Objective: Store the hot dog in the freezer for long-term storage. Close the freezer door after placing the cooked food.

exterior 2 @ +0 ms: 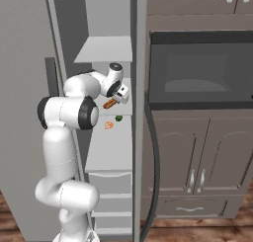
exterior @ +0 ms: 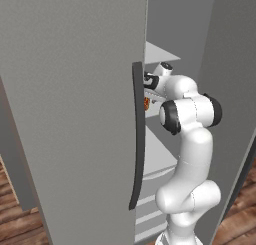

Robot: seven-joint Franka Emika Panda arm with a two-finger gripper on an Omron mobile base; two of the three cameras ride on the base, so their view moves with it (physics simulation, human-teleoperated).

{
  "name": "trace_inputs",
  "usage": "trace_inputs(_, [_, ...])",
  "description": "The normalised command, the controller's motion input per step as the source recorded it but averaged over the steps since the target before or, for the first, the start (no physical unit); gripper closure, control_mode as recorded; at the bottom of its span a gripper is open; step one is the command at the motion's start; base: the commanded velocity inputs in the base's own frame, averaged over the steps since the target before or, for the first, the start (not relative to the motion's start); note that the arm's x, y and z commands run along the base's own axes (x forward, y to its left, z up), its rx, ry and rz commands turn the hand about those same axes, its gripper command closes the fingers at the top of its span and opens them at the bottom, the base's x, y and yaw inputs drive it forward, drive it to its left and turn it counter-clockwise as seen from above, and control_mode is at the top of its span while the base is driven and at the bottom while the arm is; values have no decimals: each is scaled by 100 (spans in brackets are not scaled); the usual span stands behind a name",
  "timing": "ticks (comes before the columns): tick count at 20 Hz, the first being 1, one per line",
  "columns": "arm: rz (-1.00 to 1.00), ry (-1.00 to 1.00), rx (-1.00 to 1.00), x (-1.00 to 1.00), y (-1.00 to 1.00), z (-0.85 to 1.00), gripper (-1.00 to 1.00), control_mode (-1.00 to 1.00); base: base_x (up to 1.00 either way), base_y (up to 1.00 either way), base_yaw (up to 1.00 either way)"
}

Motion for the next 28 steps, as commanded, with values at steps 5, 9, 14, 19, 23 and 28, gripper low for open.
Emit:
trace_inputs(5, [-4, -12, 0, -16, 0, 0, -100, -100, 0, 0, 0])
trace_inputs(9, [-6, -11, 0, -13, 0, 0, -100, -100, 0, 0, 0])
trace_inputs(14, [-6, -6, 0, -15, 0, 0, -100, -100, 0, 0, 0])
trace_inputs(19, [-6, -3, 0, -9, 0, 0, -100, -100, 0, 0, 0])
trace_inputs(23, [-4, 0, 0, -10, 0, 17, -100, -100, 0, 0, 0])
trace_inputs(28, [-2, 0, 0, -37, 0, 13, -100, -100, 0, 0, 0])
